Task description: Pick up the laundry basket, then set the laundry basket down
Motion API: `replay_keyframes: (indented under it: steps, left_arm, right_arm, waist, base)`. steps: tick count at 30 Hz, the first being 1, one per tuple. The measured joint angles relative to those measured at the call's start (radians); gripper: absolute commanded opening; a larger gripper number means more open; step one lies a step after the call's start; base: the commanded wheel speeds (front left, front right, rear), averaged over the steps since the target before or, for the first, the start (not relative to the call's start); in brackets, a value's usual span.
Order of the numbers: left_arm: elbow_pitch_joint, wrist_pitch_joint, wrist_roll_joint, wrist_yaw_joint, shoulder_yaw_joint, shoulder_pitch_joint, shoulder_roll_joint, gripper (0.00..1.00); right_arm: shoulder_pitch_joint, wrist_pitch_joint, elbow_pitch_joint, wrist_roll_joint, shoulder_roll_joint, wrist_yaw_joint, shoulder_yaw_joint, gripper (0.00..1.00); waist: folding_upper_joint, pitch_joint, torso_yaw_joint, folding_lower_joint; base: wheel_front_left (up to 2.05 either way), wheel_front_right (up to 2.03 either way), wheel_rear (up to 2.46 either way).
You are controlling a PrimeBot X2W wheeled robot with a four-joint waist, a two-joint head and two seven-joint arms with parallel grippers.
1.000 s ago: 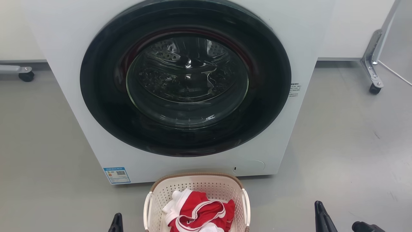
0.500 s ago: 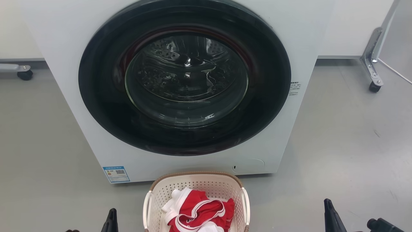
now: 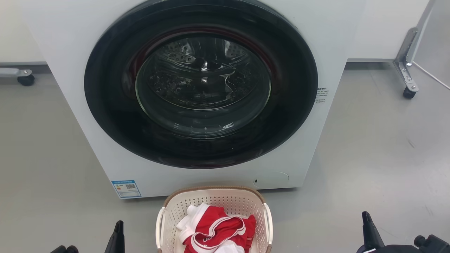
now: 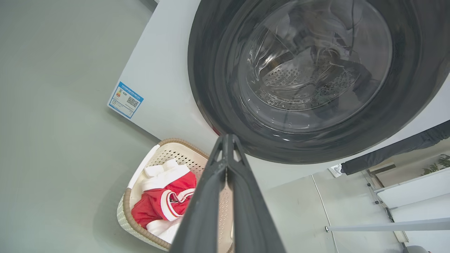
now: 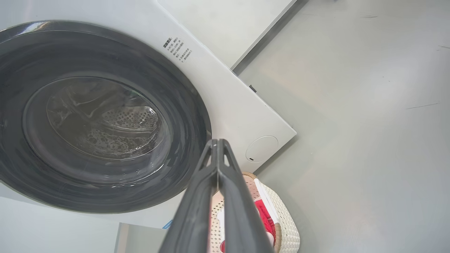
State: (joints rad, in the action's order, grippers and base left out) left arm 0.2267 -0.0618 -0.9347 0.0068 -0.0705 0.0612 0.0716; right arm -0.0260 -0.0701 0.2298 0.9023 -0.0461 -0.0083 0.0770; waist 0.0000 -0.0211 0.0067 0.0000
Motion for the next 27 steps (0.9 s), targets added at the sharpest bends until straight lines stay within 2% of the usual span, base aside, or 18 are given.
replay_keyframes:
  steps: [27]
  left_arm:
    - [0.039, 0.097, -0.361, -0.07, 0.089, -0.073, -0.014, 0.0]
  right_arm:
    - [0.061, 0.102, 0.036, 0.38, 0.002, 0.071, -0.113, 0.0]
  waist:
    - [0.0, 0.013, -0.004, 0.0]
  base:
    - [0.0, 0.0, 0.0]
